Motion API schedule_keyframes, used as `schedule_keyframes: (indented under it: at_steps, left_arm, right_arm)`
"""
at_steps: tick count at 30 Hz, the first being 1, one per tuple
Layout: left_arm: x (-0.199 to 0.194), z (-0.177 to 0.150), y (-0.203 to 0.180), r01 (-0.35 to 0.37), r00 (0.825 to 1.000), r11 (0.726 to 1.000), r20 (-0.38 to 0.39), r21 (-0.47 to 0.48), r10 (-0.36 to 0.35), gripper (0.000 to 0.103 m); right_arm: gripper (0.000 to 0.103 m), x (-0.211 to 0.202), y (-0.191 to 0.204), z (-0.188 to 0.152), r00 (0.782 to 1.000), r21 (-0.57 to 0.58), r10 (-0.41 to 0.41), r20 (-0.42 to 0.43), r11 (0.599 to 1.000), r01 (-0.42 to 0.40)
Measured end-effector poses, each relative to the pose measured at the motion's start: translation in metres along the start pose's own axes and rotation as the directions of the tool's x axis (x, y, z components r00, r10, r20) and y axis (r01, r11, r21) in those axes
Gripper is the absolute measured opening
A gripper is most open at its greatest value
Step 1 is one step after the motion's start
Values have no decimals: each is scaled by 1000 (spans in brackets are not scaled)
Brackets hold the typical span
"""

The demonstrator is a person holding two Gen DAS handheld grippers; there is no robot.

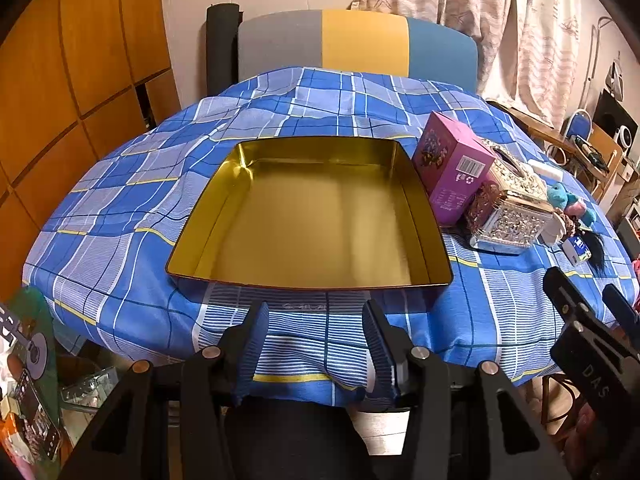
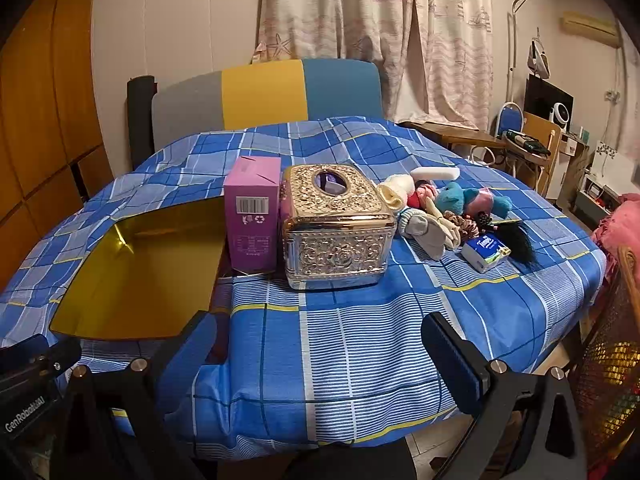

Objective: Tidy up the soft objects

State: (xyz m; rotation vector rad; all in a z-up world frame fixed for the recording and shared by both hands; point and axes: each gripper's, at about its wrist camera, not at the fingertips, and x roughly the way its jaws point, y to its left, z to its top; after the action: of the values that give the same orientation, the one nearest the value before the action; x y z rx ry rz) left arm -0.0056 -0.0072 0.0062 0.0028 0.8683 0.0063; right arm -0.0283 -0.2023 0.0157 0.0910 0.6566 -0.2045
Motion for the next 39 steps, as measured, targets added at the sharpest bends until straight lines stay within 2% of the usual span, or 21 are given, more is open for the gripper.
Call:
schedule_keyframes:
  at_steps: [13,39]
  left_arm:
    - [-3,-3,-9,5,1000,999,13,31,-5,49]
    - [0,-3,-6,7,1000,1000,-5,21,-7,49]
  right_arm:
    - [103,-1,6,-2,1000,-25,3,0,1000,-3]
    - [103,-2,5,0,1000,-29,1,-2,1000,-1]
